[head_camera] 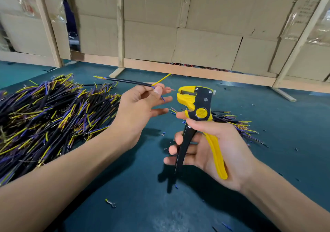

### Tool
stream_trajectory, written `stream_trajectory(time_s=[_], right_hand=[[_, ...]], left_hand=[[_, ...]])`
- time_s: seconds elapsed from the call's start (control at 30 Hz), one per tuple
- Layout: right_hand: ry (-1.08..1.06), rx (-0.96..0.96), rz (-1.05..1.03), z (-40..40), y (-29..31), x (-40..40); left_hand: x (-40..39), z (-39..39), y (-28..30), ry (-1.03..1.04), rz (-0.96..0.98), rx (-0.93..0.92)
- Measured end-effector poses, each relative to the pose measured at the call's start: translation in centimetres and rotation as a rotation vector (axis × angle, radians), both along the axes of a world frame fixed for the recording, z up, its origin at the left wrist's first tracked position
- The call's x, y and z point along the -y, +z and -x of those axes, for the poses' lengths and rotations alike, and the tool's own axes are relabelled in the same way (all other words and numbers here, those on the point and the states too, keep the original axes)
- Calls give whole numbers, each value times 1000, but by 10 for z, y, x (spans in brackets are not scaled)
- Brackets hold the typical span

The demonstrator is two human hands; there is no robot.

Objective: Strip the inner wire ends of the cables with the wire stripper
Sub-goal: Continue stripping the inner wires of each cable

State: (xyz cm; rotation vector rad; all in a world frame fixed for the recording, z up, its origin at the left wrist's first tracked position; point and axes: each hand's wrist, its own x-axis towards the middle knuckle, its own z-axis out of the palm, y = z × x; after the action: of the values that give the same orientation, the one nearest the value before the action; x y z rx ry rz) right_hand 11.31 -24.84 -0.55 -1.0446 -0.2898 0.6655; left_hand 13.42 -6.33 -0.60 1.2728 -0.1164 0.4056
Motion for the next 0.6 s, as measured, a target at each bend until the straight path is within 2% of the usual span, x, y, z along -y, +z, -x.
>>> stream_trajectory(time_s=[0.6], right_hand=[[44, 164, -168, 12, -17, -10]], left_hand=[[1, 9, 11, -156, 28, 131]])
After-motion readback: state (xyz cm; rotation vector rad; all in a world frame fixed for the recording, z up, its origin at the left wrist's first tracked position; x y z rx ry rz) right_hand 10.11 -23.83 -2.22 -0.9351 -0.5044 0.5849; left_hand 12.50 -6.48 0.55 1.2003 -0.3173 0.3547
